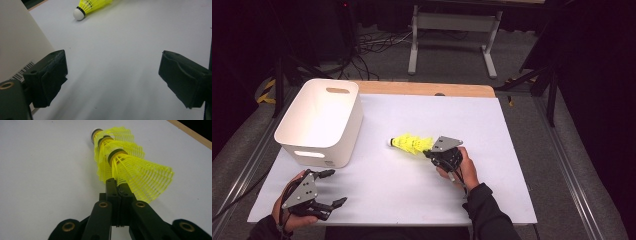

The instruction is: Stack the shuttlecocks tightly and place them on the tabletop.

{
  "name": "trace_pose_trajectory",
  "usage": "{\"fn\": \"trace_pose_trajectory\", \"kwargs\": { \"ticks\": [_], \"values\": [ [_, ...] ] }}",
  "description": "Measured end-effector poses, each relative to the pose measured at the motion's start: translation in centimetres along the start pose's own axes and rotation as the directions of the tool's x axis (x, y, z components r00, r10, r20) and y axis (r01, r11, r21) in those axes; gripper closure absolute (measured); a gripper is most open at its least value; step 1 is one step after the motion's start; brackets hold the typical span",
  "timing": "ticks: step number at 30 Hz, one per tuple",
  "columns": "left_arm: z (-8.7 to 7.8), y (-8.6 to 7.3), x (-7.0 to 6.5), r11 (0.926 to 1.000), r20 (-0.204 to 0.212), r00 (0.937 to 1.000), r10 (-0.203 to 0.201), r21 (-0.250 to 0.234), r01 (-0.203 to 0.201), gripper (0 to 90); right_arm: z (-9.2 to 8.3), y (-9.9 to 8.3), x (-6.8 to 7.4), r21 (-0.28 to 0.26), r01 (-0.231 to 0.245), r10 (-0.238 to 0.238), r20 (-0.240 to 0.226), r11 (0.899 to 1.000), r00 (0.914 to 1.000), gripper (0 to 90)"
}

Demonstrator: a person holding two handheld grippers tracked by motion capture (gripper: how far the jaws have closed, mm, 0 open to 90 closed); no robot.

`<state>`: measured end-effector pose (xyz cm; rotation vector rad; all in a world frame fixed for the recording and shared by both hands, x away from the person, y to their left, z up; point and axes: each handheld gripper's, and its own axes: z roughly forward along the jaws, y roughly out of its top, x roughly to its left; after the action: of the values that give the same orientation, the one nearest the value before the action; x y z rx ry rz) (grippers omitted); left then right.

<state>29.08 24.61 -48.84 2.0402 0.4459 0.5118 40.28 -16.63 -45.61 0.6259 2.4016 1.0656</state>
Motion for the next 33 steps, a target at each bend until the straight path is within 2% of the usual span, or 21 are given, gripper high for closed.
{"fn": "trace_pose_trajectory", "kwargs": {
  "ticks": [20,28,33],
  "values": [
    [0.1,0.0,-0.1,1.0,0.013,0.9999,0.007,0.001,-0.007,9.4,1.9,1.0,0.9,0.019,0.016,-0.015,-0.033,1.0,0.9994,88.7],
    [0.0,0.0,-0.1,0.9999,0.012,0.9999,0.012,0.003,-0.012,9.4,2.2,0.8,1.0,0.042,0.003,-0.002,-0.027,0.999,0.9996,79.0],
    [0.1,0.0,-0.1,0.9999,0.014,0.9998,0.013,0.001,-0.013,9.5,2.3,0.5,1.1,0.06,0.0,0.002,-0.019,0.998,0.9998,68.7]
  ]
}}
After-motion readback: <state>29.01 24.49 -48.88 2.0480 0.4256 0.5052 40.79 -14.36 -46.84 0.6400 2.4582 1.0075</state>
